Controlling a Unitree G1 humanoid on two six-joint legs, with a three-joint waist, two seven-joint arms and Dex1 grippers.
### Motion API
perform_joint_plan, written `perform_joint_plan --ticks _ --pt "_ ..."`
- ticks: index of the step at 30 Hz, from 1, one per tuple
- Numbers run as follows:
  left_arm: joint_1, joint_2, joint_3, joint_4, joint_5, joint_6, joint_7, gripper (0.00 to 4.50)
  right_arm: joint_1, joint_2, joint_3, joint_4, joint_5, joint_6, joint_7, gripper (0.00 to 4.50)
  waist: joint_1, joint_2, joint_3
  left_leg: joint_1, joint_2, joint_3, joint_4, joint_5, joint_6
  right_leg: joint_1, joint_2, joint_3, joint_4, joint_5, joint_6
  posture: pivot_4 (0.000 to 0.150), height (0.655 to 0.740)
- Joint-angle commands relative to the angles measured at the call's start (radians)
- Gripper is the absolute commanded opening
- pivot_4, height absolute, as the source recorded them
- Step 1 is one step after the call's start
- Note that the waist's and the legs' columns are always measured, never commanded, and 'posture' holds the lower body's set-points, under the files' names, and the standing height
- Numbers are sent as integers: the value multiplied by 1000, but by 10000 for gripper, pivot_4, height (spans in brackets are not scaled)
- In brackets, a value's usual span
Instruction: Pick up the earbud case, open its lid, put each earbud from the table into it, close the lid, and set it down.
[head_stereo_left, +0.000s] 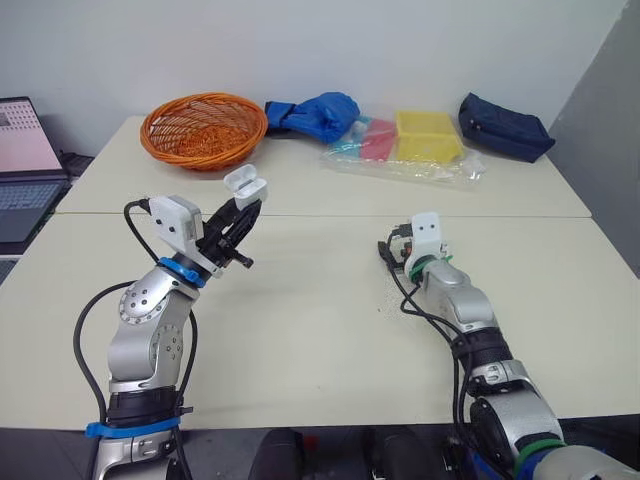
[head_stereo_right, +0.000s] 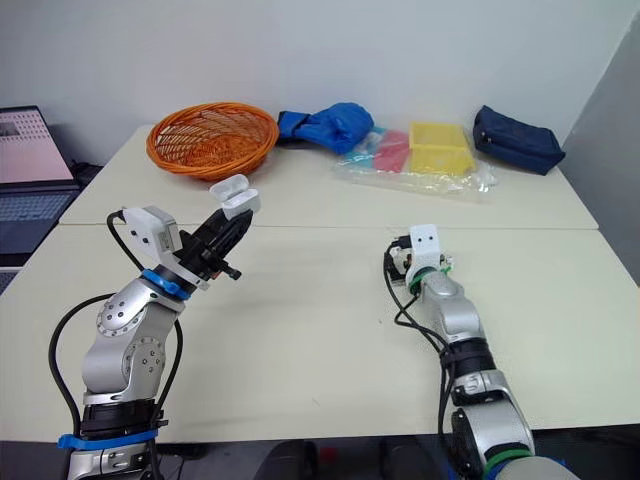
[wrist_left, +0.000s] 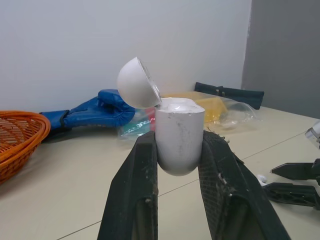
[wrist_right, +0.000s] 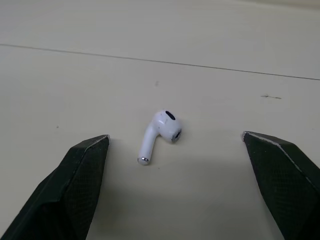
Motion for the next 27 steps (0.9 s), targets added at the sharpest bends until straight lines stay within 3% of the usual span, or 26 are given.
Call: perform_joint_plan --ticks 1,4,11,12,17,21,24,27 --pt "-33 6 -3 -31 3 -30 7 7322 -29 24 0 59 -12 -64 -3 40986 -1 0 0 0 0 0 0 0 0 0 0 0 0 0 0 1500 7400" --pt "-44 8 -5 -22 4 -34 5 7322 -38 37 10 100 -26 -98 2 32087 -4 0 0 0 0 1 0 0 0 0 0 0 0 0 0 1500 7400" --pt "-55 9 -12 -6 6 -47 0 7322 -46 43 25 166 -62 -164 15 6004 -17 0 0 0 2 0 -1 0 0 0 1 1 0 0 0 1500 7400" --pt "-55 9 -12 -5 6 -48 0 7322 -47 43 24 171 -64 -170 17 4328 -17 0 0 1 2 0 -1 0 0 0 2 1 0 0 0 1500 7400" --pt "-47 10 -9 -4 3 -52 -4 7322 -29 18 23 160 -67 -190 54 4351 -19 0 0 1 2 0 0 0 0 0 2 1 0 0 -1 1500 7400" --pt "-25 7 -5 -11 0 -57 -9 7322 33 -53 24 6 -3 -108 220 4351 -18 0 0 0 2 0 -1 0 0 0 1 1 -1 0 -1 1500 7400" --pt "5 12 -1 -33 -6 -54 -15 7322 115 -188 95 -242 50 17 461 4351 -10 0 0 -1 1 0 -2 0 0 0 1 1 -2 -1 -1 1500 7400" --pt "48 20 0 -56 -15 -51 -30 7322 209 -430 143 -480 120 153 731 4351 1 2 1 -2 1 -1 -3 0 0 -1 -1 0 -3 -1 0 1500 7400"
